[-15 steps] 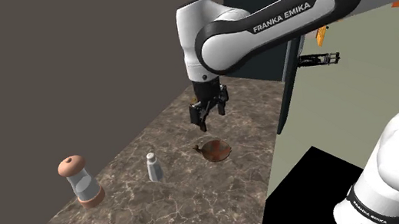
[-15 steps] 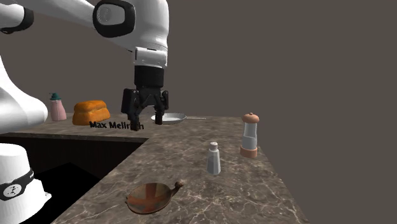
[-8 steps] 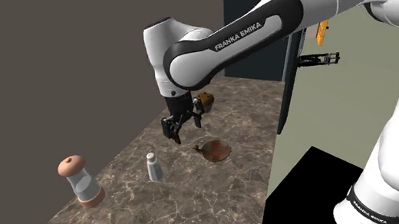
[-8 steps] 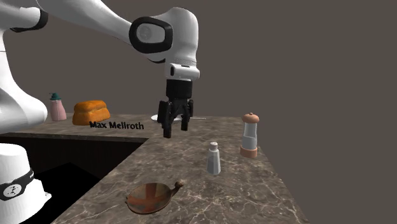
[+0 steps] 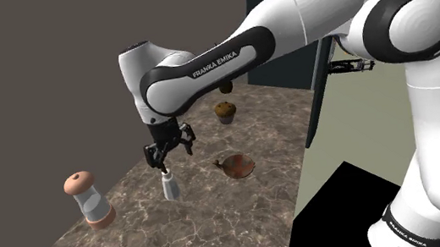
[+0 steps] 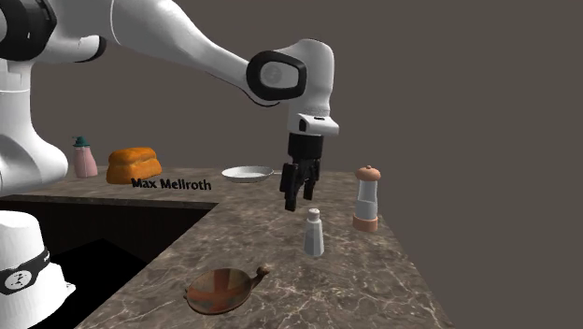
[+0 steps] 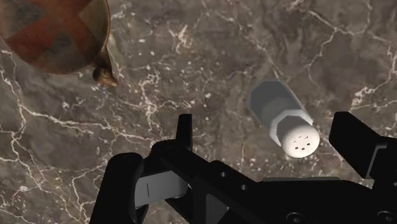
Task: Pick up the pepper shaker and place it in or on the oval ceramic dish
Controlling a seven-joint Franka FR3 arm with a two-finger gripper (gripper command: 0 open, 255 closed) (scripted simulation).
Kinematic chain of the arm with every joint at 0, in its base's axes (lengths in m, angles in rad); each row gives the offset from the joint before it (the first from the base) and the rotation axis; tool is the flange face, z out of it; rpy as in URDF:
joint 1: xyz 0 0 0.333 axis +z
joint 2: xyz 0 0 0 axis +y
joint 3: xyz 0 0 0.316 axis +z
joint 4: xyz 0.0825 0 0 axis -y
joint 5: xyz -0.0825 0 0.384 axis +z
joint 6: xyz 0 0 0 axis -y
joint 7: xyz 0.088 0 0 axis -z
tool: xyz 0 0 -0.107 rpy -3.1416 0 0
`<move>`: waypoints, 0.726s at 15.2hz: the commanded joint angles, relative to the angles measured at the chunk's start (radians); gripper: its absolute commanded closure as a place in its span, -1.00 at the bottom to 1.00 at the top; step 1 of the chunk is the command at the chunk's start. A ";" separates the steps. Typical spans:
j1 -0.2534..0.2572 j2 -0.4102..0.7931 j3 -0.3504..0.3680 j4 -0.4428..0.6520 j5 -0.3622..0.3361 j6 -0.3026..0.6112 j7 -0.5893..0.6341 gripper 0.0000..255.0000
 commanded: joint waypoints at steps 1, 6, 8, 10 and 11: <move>0.044 0.101 -0.008 0.122 -0.030 -0.029 0.032 -1.00; 0.075 0.176 -0.020 0.180 -0.050 -0.016 0.050 -1.00; 0.073 0.180 -0.022 0.160 -0.053 0.008 0.053 -1.00; 0.072 0.186 -0.024 0.141 -0.056 0.032 0.056 -1.00; 0.072 0.188 -0.025 0.135 -0.057 0.039 0.056 -1.00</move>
